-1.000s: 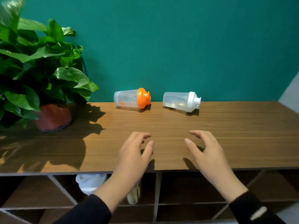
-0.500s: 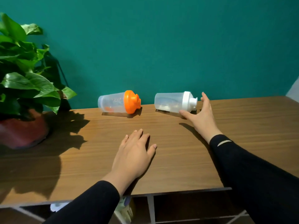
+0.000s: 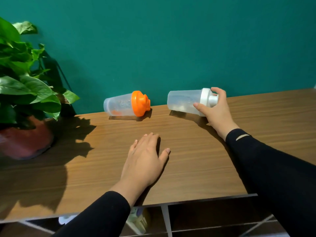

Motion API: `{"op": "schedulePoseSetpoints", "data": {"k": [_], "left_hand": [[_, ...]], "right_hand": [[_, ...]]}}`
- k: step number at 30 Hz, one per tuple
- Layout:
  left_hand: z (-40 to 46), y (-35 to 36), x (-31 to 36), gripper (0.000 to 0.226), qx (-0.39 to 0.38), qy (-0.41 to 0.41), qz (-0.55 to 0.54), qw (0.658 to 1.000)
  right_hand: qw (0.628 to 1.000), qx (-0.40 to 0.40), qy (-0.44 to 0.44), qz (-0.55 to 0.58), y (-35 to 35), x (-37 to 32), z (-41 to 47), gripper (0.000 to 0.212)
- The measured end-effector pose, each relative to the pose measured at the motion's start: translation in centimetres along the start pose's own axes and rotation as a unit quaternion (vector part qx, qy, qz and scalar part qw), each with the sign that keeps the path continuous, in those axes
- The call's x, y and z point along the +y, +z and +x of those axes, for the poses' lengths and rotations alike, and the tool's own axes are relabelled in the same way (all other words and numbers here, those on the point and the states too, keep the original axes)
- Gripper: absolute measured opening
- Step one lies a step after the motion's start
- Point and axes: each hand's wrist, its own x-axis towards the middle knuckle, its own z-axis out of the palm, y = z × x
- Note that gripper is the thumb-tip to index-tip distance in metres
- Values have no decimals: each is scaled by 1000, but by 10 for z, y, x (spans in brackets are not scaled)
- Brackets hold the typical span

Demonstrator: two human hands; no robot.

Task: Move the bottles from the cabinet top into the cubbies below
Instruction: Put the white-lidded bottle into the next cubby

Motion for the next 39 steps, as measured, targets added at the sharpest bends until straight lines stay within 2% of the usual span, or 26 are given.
{"op": "schedulePoseSetpoints", "data": {"k": [2,4,7,8,9,11,13,14,15,17,18,20,23,27,32,36,39], "left_hand": [[-4,-7,1,77,25,-1,-81,996],[-13,-21,1,85,82,33,-134,987],[-36,-52,8,89,176,178,-63,966],[-45,-63,14,92,184,215,-44,958],[-55,-73,21,95,170,246,-32,954],[-77,-89,41,102,84,267,-31,960],[-106,-89,59,102,5,234,-92,968],[-123,-83,65,99,-11,212,-138,967],[-139,-75,70,96,-19,188,-185,965],[-170,-53,76,91,-33,134,-272,952],[-183,-41,78,90,-49,109,-307,944],[-203,-16,80,90,-99,74,-342,931],[-215,17,71,89,-146,31,-353,924],[-205,41,57,63,-155,-4,-339,928],[-183,68,39,68,-224,-55,-407,884],[-162,97,29,46,-248,-158,-380,877],[-149,110,31,33,-252,-209,-369,870]], "right_hand": [[999,-1,-13,29,-5,-10,-28,77],[998,-22,-41,39,-15,-31,-66,75],[991,-80,-108,13,-38,-74,-128,77],[985,-102,-142,-2,-47,-89,-147,78],[975,-122,-184,-30,-56,-102,-165,79],[953,-153,-246,-84,-72,-119,-197,80],[956,-161,-235,-66,-84,-124,-229,91],[968,-157,-197,-10,-86,-123,-248,102],[979,-137,-133,74,-86,-123,-269,111],[977,-72,18,202,-81,-116,-310,122],[972,-54,83,211,-78,-107,-328,129],[972,-42,169,157,-70,-81,-351,137],[966,-19,242,92,-56,-45,-361,114],[966,-56,250,36,-39,5,-348,100],[963,-113,246,-6,-22,55,-325,96],[950,-154,270,-22,-15,75,-300,59],[945,-159,282,-55,-11,91,-286,68]]}}
